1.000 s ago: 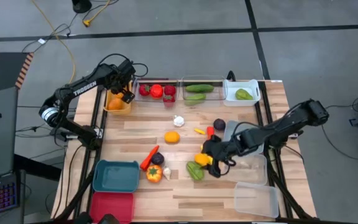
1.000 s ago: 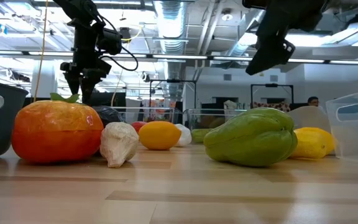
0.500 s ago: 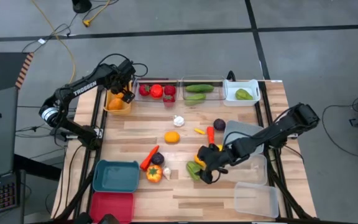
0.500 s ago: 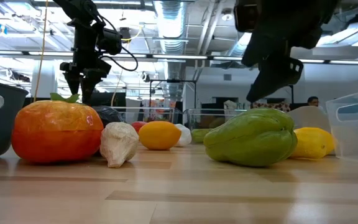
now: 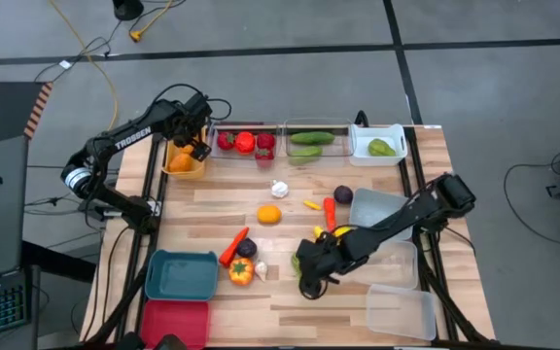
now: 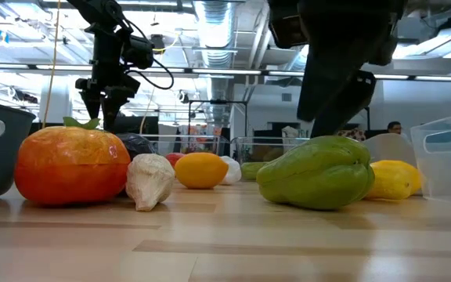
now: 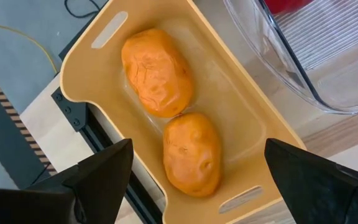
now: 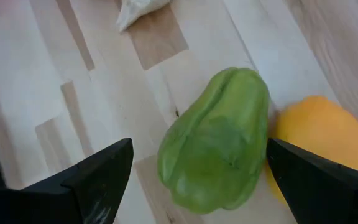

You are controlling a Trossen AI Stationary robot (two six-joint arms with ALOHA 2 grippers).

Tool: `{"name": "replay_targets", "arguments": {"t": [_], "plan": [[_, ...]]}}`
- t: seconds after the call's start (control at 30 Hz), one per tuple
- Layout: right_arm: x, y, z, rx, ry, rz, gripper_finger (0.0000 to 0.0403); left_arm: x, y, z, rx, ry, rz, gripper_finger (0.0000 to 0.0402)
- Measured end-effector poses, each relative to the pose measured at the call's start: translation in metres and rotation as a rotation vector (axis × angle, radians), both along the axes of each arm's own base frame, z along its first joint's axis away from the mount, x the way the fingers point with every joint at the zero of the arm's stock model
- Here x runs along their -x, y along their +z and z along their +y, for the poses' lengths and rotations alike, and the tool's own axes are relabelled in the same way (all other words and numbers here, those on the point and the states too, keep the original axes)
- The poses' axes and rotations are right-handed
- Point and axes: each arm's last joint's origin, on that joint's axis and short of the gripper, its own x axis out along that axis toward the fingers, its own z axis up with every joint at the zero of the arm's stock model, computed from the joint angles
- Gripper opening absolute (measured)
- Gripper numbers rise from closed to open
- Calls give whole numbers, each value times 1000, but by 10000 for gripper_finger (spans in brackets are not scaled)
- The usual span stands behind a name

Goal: Sort produce into baskets
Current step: Put the green chayote into the white bin

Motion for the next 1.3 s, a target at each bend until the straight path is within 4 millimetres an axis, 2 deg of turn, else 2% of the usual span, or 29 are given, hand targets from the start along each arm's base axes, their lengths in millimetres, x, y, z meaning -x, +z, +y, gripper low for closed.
{"name": "replay_targets", "arguments": {"t": [0.2, 0.37, 0.53, 0.87, 1.13, 1.3], "plan": [[-10, -17, 9, 136, -15, 97, 395, 0, 0, 0, 0, 0, 0, 352], [-17, -30, 13, 151, -11, 136, 395, 0, 0, 0, 0, 0, 0, 352], [-17, -39, 14, 141, 0, 170, 395, 0, 0, 0, 1, 0, -1, 352], [-17, -39, 13, 96, 14, 194, 391, 0, 0, 0, 0, 4, -2, 352], [-17, -38, 13, 98, 18, 194, 329, 0, 0, 0, -3, 22, -8, 352], [-12, -23, 11, 95, 44, 175, 325, 0, 0, 0, -3, 25, -9, 352]]}}
